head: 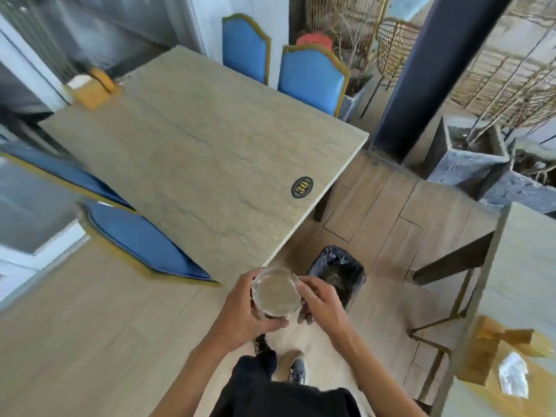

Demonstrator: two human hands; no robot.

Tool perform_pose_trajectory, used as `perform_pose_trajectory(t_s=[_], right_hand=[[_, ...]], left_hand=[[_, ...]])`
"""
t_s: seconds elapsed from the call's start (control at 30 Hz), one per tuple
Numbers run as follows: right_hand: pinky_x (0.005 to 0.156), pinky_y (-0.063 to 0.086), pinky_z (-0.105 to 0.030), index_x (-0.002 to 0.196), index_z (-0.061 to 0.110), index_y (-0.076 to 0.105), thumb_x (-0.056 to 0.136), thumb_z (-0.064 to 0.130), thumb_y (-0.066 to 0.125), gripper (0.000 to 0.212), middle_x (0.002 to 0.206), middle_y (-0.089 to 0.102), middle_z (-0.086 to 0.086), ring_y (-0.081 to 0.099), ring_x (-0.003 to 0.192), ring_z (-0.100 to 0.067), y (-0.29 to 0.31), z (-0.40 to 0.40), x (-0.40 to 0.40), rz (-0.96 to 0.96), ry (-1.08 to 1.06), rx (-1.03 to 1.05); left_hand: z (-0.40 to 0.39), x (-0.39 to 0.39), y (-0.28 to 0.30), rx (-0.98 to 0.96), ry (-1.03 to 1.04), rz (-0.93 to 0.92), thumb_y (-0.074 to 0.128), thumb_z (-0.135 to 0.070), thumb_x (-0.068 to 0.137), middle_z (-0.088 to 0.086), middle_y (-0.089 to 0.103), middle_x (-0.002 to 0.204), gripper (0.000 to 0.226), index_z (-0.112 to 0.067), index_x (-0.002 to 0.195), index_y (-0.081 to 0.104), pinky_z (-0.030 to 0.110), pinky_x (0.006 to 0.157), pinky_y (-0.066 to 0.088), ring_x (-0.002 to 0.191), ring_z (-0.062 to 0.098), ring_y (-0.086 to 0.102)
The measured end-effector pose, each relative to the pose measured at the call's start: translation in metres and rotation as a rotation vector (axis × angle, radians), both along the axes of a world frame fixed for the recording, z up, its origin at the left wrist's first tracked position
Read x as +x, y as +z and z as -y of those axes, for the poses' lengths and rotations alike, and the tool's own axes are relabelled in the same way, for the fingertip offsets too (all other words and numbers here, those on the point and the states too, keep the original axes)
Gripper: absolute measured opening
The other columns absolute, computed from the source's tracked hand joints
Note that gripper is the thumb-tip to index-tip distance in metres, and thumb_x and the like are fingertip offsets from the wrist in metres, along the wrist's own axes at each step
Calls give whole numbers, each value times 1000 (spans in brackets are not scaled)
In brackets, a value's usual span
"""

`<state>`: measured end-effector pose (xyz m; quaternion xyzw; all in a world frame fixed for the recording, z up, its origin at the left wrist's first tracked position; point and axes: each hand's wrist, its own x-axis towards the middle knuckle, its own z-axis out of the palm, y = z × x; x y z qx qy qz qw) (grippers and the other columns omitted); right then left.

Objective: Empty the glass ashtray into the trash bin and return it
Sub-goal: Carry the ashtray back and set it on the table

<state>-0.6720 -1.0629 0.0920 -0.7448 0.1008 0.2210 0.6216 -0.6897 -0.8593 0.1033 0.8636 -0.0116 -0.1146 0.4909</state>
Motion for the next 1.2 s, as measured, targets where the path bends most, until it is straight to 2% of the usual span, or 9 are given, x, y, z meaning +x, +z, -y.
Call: perform_pose_trajectory(t_s=[0.1,0.2,0.37,0.47,0.6,0.73,0.93,1.03,1.2], right_hand=[[51,49,-34,110,13,70,104,34,57,25,80,73,-16,66,54,-21,15,-26,-4,12,95,41],[55,51,-33,107,14,71,104,37,57,27,83,73,-20,68,59,-26,27,-53,-10,55,215,53],[64,54,-32,118,21,74,108,36,48,32,97,78,-10,71,75,-28,34,-96,-21,138,355,49],[67,55,-33,116,19,74,108,29,49,28,97,79,-7,72,81,-31,36,-125,-30,180,370,1],[67,58,-35,109,18,73,105,18,56,18,92,79,-5,74,75,-22,29,-178,-41,244,359,-118],[66,53,-18,105,20,74,102,19,61,14,86,79,1,73,72,-9,24,-239,-51,260,327,-211],[76,51,-14,110,25,76,99,29,65,16,95,78,11,72,86,0,28,-316,-52,313,306,-302],[79,55,-19,114,27,74,100,31,63,18,99,76,13,71,88,-2,35,-341,-47,352,336,-345],[76,48,-9,114,23,74,101,26,63,17,102,75,13,67,91,3,39,-372,-22,400,325,-379]], left_hand=[[-20,-21,10,-3,71,65,95,-53,50,-18,52,134,105,-34,137,40,28,97,53,124,8,53],[-46,-42,18,11,136,116,95,-54,49,-17,52,133,105,-32,136,42,28,96,54,123,8,53],[-99,-69,24,47,243,171,94,-59,45,-19,50,129,103,-36,132,44,23,94,51,120,5,52],[-137,-83,30,46,294,185,94,-60,42,-22,47,126,103,-37,130,44,19,91,50,117,-1,52],[-202,-103,36,32,329,194,94,-60,43,-21,48,126,100,-38,128,46,18,88,49,116,-2,53],[-270,-116,39,51,346,202,93,-60,43,-20,46,125,99,-41,127,44,15,87,46,117,-3,50],[-347,-117,44,78,319,240,95,-55,44,-19,47,121,97,-40,125,43,11,82,46,114,1,50],[-373,-110,43,76,299,243,94,-58,43,-15,47,121,101,-37,127,42,16,83,50,113,4,51],[-402,-81,36,41,311,235,93,-58,43,-13,47,121,104,-33,130,43,23,89,49,115,6,50]])
